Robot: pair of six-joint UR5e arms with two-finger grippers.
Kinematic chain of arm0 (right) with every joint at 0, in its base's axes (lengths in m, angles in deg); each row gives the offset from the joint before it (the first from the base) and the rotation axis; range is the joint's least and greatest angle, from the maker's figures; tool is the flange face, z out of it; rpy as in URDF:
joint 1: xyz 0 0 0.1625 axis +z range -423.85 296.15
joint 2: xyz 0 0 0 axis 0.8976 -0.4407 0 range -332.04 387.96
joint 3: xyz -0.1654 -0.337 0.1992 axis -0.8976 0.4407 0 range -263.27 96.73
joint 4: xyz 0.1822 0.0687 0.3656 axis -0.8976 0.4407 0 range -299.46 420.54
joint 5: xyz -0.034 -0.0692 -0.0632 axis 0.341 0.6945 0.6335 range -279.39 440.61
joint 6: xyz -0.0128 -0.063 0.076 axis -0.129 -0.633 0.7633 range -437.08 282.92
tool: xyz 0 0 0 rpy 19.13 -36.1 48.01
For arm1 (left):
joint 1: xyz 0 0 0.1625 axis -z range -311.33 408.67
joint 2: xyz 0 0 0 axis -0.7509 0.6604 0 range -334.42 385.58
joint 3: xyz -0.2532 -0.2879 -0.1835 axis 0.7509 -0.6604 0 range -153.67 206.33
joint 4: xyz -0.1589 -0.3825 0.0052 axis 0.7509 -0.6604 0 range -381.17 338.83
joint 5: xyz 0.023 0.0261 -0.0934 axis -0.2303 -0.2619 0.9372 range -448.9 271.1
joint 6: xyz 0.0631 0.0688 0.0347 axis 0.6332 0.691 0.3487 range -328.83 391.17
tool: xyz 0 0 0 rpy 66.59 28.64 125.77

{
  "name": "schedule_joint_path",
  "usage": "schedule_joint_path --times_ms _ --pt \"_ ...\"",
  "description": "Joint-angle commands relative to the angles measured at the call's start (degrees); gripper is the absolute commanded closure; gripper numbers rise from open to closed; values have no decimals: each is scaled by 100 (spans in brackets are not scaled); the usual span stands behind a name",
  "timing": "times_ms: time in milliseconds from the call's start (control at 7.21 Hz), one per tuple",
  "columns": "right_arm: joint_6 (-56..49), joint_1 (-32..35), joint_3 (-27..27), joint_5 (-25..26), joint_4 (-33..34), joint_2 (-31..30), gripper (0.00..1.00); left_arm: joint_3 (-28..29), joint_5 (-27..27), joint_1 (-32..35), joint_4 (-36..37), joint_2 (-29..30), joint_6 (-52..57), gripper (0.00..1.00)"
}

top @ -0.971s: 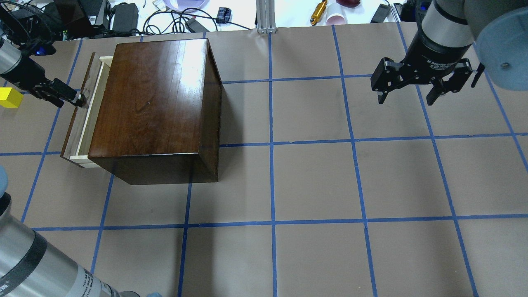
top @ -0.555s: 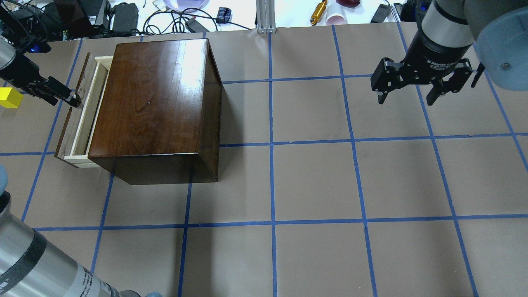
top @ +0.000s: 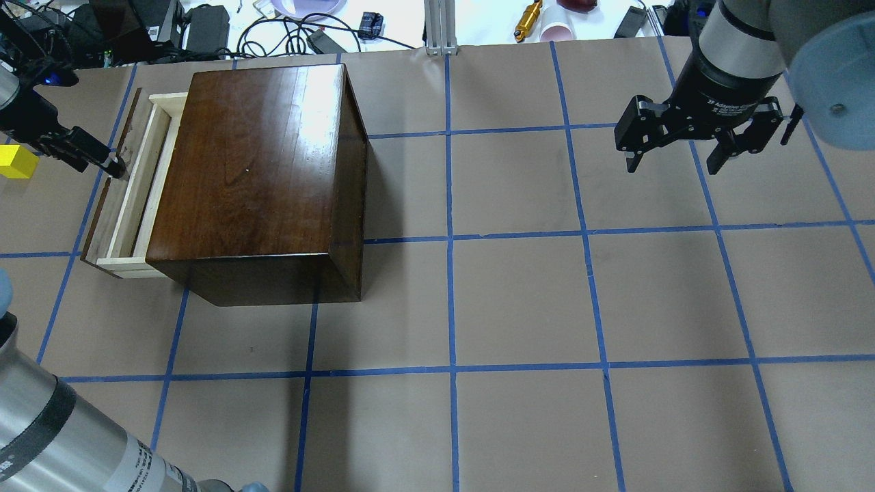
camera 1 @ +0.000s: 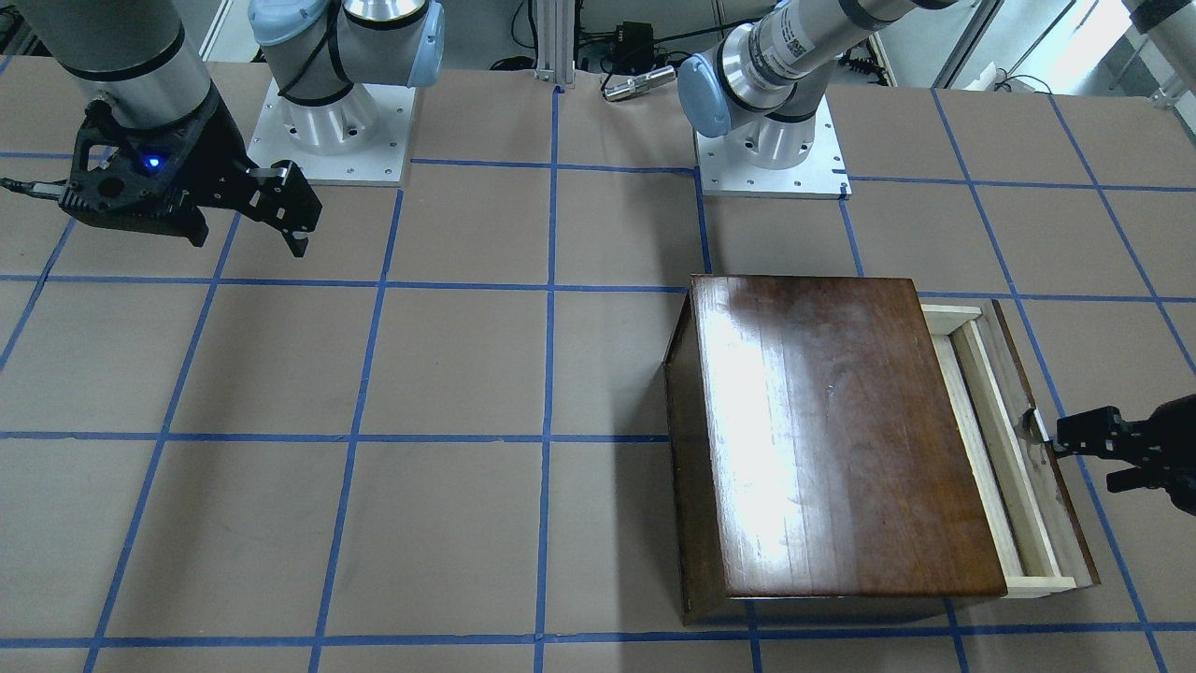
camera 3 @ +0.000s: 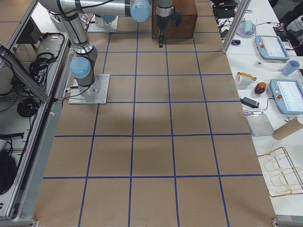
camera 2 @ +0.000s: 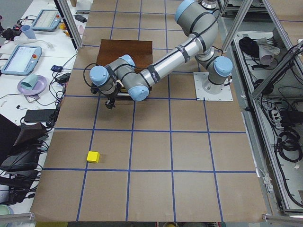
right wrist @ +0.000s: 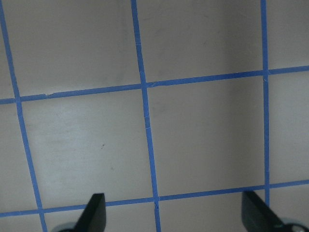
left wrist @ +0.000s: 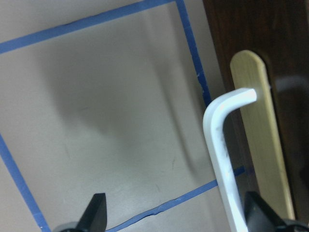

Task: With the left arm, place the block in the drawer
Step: 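Pull the drawer open away from the cabinet with the left gripper, then release the handle and move the left gripper over the yellow cube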

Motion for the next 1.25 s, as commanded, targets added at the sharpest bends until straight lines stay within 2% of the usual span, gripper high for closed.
schedule_joint_path --times_ms 0,693,971,1109 --pt "0 1 0 0 0 0 0 65 -56 -122 8 67 170 0" --pt "0 1 -9 0 0 0 0 371 -223 -209 -1 -91 117 0" --pt "0 1 0 0 0 0 0 1317 -574 -587 17 224 108 0" --pt "0 1 -9 0 0 0 0 1530 -697 -657 199 399 117 0"
